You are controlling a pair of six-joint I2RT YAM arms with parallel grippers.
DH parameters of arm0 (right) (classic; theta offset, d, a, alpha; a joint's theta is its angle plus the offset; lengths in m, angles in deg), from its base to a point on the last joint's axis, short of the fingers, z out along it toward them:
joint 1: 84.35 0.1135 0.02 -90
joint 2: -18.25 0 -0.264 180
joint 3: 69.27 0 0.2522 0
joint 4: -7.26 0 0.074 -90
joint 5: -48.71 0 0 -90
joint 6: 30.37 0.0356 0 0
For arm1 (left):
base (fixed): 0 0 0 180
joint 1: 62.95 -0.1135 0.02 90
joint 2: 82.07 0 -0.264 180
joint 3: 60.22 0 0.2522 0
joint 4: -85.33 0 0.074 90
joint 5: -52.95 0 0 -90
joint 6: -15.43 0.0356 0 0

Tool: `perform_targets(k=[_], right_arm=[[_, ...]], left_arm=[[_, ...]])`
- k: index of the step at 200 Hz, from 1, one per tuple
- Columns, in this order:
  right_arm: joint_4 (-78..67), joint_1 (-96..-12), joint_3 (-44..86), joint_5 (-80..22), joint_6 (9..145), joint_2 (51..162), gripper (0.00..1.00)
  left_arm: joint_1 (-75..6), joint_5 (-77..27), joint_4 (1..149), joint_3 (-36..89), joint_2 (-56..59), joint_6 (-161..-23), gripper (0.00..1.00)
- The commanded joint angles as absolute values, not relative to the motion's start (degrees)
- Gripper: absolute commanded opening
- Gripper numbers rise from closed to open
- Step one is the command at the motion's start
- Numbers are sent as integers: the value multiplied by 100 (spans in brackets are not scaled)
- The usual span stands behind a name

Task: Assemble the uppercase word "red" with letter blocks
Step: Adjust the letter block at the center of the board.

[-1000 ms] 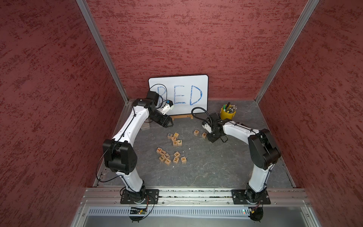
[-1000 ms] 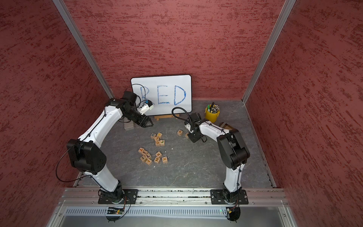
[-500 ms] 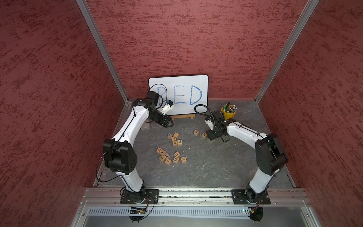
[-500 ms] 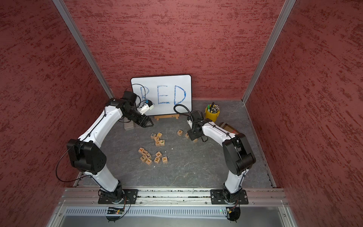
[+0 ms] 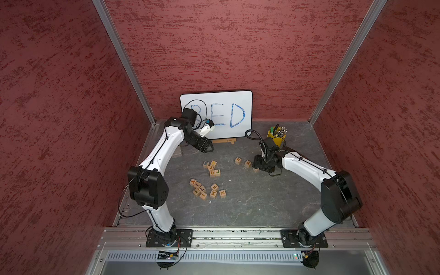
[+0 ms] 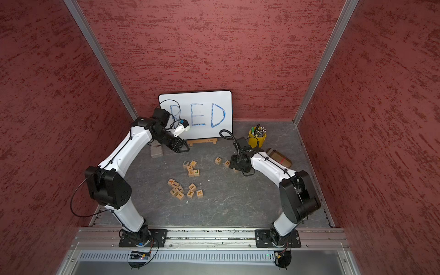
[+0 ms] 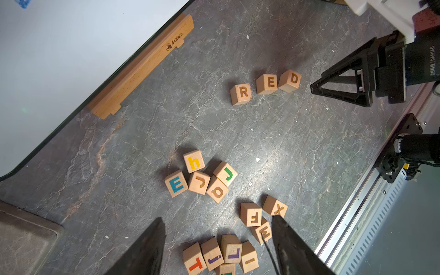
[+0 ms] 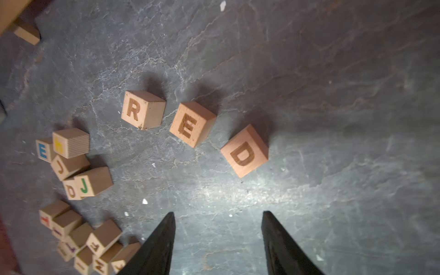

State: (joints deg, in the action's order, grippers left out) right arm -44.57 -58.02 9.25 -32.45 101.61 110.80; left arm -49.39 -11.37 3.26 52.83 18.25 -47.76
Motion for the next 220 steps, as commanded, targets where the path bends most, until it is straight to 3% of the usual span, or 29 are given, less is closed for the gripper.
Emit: perform_targets(k=[1,49,220], right_arm=[[-4714,-5798,896,-2912,11202,11000,60],[-5448,-6094,1282,-2962,11300,11454,61],[-5670,-6378,2320,-2871,11580,12735,60]], left_arm=[[-4894,-1088,416,5461,1848,-4812,72],[-4904,-930,405,5511,1865,-4705,72],[-5193,-372,569,5270,1743,-4536,73]])
